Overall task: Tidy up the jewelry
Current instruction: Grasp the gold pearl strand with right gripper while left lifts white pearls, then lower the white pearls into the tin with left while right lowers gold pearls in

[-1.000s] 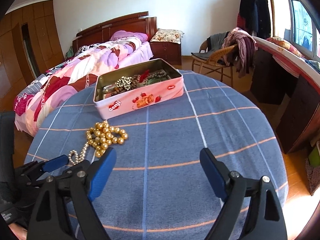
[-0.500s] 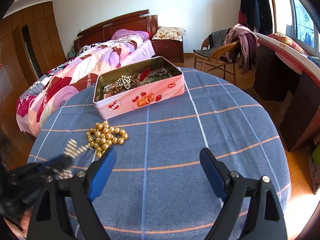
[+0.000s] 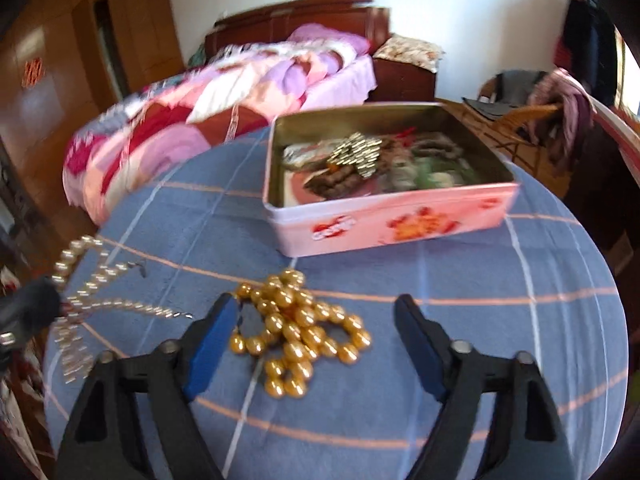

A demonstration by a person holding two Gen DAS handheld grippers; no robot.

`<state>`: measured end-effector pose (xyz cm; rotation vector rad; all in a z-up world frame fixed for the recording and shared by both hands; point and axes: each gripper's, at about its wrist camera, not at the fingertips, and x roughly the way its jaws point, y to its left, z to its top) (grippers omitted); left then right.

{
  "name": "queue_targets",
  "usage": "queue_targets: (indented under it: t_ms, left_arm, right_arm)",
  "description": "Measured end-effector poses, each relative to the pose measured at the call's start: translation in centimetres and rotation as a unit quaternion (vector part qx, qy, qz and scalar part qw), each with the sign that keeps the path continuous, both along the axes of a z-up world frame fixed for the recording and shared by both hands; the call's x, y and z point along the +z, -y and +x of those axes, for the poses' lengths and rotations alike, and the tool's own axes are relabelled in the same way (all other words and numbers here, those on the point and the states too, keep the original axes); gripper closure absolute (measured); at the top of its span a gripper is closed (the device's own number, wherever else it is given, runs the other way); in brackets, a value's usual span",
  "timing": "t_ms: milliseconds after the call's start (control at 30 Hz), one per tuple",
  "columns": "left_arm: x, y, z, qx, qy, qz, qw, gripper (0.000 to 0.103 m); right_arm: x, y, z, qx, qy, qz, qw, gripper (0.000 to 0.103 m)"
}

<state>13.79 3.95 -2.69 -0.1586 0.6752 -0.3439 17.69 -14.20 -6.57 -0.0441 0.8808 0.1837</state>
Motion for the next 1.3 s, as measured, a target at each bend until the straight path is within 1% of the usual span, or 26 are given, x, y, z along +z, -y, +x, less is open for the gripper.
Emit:
queue_targets:
  t_ms: [67, 133, 167, 200, 233, 267, 300, 367, 400, 433, 533, 633, 833, 967, 1167, 1300]
  left_arm:
    - [-0.1, -0.2, 0.3, 0.003, -0.004, -0.004, 1.0000, 0.098]
    - [-0.3, -0.3, 0.4, 0.005, -0.007, -0.004, 1.0000, 0.098]
    - [-0.4, -0.2, 0.5, 0.004, -0.009, -0.004, 0.9999, 0.098]
    - [-0.5, -0.1, 0.6, 0.004, -0.011, -0.004, 0.9999, 0.098]
    - [-0.6, -0.1, 0.6, 0.004, -0.013, -0.005, 0.9999, 0.098]
    - [-0.6, 0.0, 0.5, 0.002, -0.015, -0.006, 0.9999, 0.098]
    - [-0.6, 0.0, 0.4, 0.000, -0.015, -0.006, 0.9999, 0.098]
    - [-0.6, 0.1, 0.2, -0.002, -0.013, -0.004, 0.9999, 0.098]
    - [-0.6, 0.2, 0.1, -0.003, -0.013, -0.002, 0.9999, 0.098]
    - [-0.5, 0.2, 0.1, -0.003, -0.013, -0.002, 0.9999, 0.098]
    - [-0.5, 0.1, 0.2, -0.003, -0.014, -0.002, 0.9999, 0.098]
    - [-0.4, 0.2, 0.2, -0.005, -0.012, -0.005, 0.9999, 0.098]
    - [0.2, 0.9, -0.1, -0.015, -0.002, -0.010, 0.9998, 0.098]
    - [0.5, 1.3, -0.1, -0.020, 0.002, -0.012, 0.9997, 0.098]
    - [0.9, 1.4, 0.0, -0.022, 0.008, -0.016, 0.9996, 0.098]
    - [1.4, 1.5, 0.4, -0.024, 0.013, -0.021, 0.9994, 0.098]
  right_arm:
    - [-0.9, -0.6, 0.6, 0.005, -0.016, -0.021, 1.000, 0.039]
    - [-1.1, -1.1, 0.2, 0.011, -0.005, -0.048, 0.999, 0.039]
    - [-1.0, -1.1, 0.0, 0.016, -0.004, -0.047, 0.999, 0.044]
    - [-1.0, -1.0, 0.0, 0.020, -0.007, -0.039, 0.999, 0.052]
    - [-0.9, -0.9, -0.1, 0.020, -0.007, -0.041, 0.999, 0.057]
    - [-0.9, -0.8, -0.2, 0.020, -0.006, -0.046, 0.999, 0.068]
    - [-0.8, -0.7, -0.3, 0.020, -0.007, -0.047, 0.999, 0.072]
    - [-0.8, -0.3, -0.6, 0.013, -0.007, -0.048, 0.999, 0.074]
    - [-0.8, -0.1, -0.8, 0.008, -0.006, -0.048, 0.999, 0.078]
    - [-0.7, 0.2, -1.0, 0.002, -0.005, -0.045, 0.999, 0.079]
    - [0.0, 0.9, -1.5, -0.014, 0.000, -0.030, 0.999, 0.080]
    - [1.1, 1.7, -2.4, -0.029, 0.016, -0.024, 0.999, 0.081]
    - [4.5, 3.1, -3.6, -0.052, 0.060, -0.011, 0.997, 0.082]
    - [6.4, 3.4, -3.7, -0.061, 0.087, -0.005, 0.994, 0.082]
    - [8.0, 3.7, -3.9, -0.070, 0.115, 0.001, 0.991, 0.082]
    - [8.8, 4.0, -3.9, -0.074, 0.125, 0.001, 0.989, 0.082]
